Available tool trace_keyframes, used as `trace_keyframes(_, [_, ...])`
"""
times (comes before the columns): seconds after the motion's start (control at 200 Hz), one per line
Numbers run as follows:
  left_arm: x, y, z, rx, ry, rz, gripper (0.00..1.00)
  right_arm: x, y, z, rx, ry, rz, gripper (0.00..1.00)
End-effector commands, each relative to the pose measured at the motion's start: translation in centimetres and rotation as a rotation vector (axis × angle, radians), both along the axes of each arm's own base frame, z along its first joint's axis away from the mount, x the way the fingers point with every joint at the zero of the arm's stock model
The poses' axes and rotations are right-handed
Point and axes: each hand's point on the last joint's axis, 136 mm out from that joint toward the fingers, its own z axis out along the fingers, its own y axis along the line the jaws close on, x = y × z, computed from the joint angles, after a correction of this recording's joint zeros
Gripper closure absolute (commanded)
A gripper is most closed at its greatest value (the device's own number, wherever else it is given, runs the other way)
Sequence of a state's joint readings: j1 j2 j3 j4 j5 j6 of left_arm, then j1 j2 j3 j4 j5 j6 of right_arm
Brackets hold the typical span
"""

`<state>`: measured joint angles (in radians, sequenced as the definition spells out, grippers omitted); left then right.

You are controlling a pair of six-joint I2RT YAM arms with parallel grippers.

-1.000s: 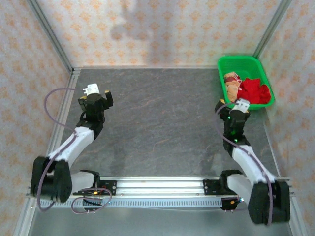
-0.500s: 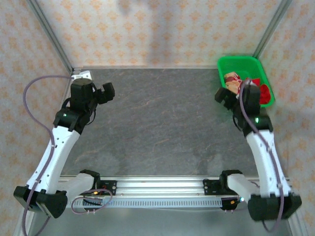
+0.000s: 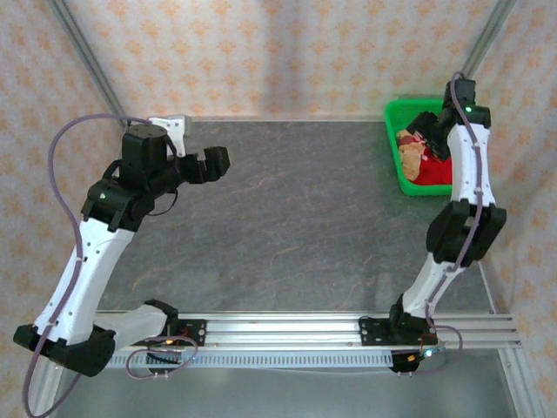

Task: Fold and stack the t-shirts

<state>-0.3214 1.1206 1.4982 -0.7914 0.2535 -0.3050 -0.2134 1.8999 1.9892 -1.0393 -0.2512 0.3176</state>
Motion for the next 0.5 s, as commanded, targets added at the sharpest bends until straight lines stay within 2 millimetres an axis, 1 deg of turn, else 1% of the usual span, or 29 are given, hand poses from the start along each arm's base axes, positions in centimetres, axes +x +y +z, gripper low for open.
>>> trace_keyframes(0.0, [-2.5, -2.0, 1.7, 0.003, -0.032, -0.130, 0.00, -0.6, -1.0, -2.2, -0.013, 0.125, -0.004, 0.19])
trace_keyframes(0.07, [-3.2, -2.6, 1.9, 0.024, -0.046, -0.155, 0.00, 0.1, -1.7, -3.8, -0.028, 0.166, -0.004, 0.22])
trace_keyframes(0.205, [-4.7, -3.9, 2.7, 0.056, -0.110, -0.220, 0.00, 1.0, -2.4, -6.9, -0.028, 0.228, -0.001, 0.32])
trace_keyframes(0.36, [-6.1, -5.6, 4.1, 0.067, -0.145, -0.317, 0.00, 1.8, -3.6, -9.7, -0.028, 0.262, -0.013, 0.39])
trace_keyframes(0.42, [-6.4, -6.2, 4.2, 0.077, -0.136, -0.338, 0.00, 2.0, -4.0, -10.6, -0.023, 0.273, -0.020, 0.39])
trace_keyframes(0.495, [-6.6, -6.8, 4.2, 0.078, -0.129, -0.352, 0.00, 2.2, -4.2, -11.8, -0.007, 0.286, -0.021, 0.43])
